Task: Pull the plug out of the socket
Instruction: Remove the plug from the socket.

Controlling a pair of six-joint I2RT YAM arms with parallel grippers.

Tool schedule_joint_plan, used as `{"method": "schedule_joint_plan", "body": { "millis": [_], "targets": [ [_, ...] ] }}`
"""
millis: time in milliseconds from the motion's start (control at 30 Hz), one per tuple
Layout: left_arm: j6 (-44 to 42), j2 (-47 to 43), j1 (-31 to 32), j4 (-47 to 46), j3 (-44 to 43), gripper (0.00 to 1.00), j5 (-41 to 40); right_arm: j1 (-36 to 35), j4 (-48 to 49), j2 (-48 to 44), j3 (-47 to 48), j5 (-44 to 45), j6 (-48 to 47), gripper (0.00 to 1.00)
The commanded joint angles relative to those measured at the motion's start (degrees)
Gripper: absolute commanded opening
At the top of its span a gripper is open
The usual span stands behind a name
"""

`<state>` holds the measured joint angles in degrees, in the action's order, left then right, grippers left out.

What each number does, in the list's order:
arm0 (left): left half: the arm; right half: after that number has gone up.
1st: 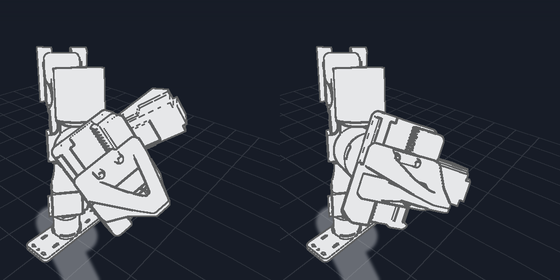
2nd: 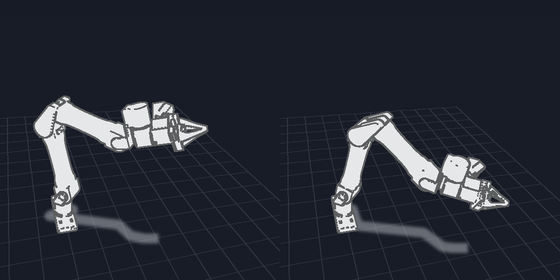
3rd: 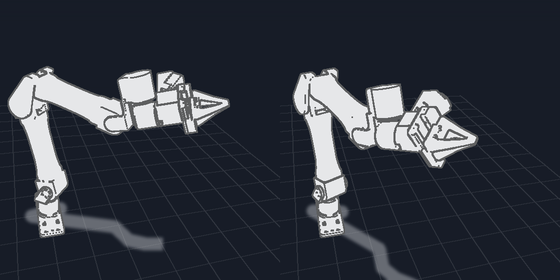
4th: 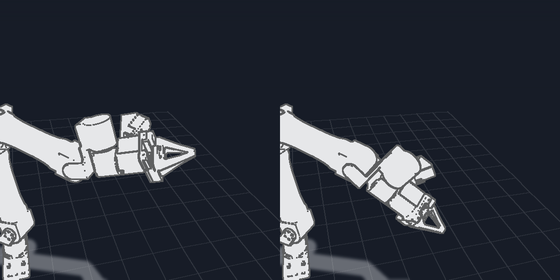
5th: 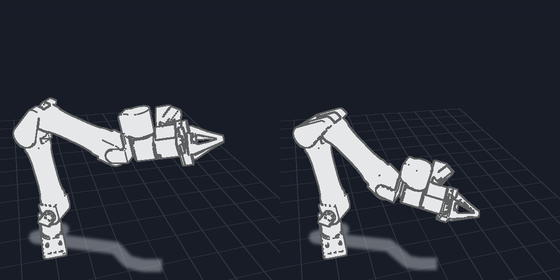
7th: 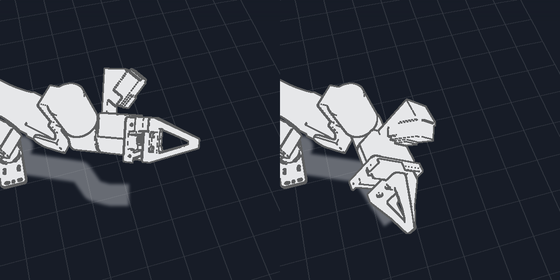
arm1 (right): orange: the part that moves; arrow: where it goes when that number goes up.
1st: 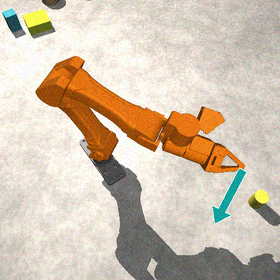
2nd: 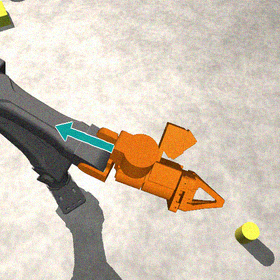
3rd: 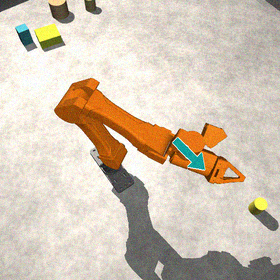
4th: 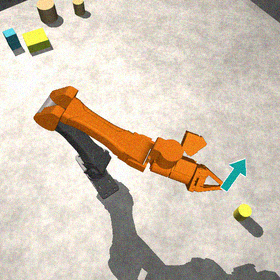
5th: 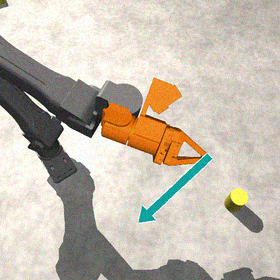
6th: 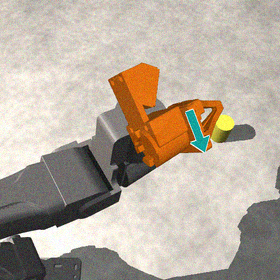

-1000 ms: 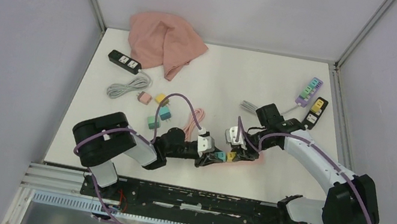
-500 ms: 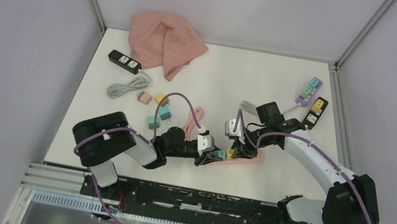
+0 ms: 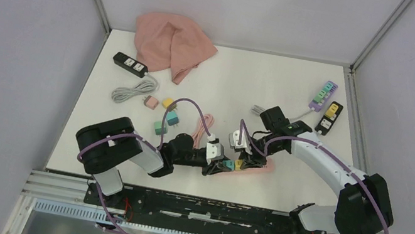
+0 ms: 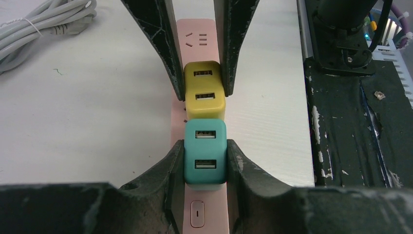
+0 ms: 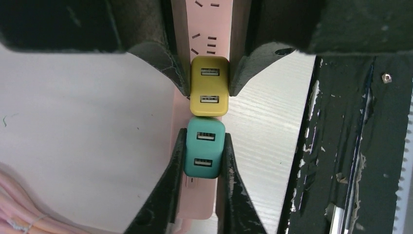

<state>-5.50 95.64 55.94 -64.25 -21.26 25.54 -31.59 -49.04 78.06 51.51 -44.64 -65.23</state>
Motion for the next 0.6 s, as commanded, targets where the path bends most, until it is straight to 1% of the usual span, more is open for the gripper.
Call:
{"method": "schedule_joint_plan", "body": {
  "millis": [0, 133, 200, 300, 333, 367, 400, 467, 533, 567],
  "targets": [
    [-2.06, 1.37, -0.67, 4.13, 0.69, 0.03, -2.60, 0.90, 6.59, -2.62, 1.95, -2.64, 12.64, 0.00],
    [-2.45, 1.48, -0.67, 4.72, 0.69, 0.03, -2.60, 5.24, 5.93, -3.37, 1.21, -0.37, 11.64, 0.00],
    [-2.57, 1.57, -0.67, 4.83, 0.81, 0.03, -2.61, 5.58, 1.06, -4.02, 0.79, -2.28, 5.35, 0.00],
    [-2.50, 1.79, -0.66, 4.84, 0.71, 0.03, -2.53, 4.81, -8.03, -4.07, -0.13, -9.66, -8.71, 0.00],
    [-2.42, 1.95, -0.72, 4.83, 0.63, 0.03, -2.45, 3.83, -9.52, -3.80, -0.09, -11.56, -11.57, 0.00],
    [-2.35, 2.19, -0.67, 4.83, 0.47, 0.03, -2.31, 2.32, -8.95, -3.61, -0.08, -12.59, -11.23, 0.00],
    [-2.21, 2.45, -0.69, 4.77, 0.24, 0.03, -2.19, 0.93, -6.55, -3.54, -0.12, -12.67, -8.77, 0.00],
    [-1.80, 3.13, -0.74, 4.52, -0.26, 0.03, -2.00, -1.70, 1.67, -3.69, -0.88, -10.62, 0.07, 0.00],
    [-1.33, 3.93, -0.73, 4.57, -0.64, 0.03, -1.82, -2.16, 10.24, -3.91, -1.36, -8.33, 11.79, 0.00],
    [-1.12, 4.09, -0.71, 4.50, -0.77, 0.03, -1.73, -2.00, 12.12, -3.63, -0.69, -6.52, 15.84, 0.00]
  ]
}}
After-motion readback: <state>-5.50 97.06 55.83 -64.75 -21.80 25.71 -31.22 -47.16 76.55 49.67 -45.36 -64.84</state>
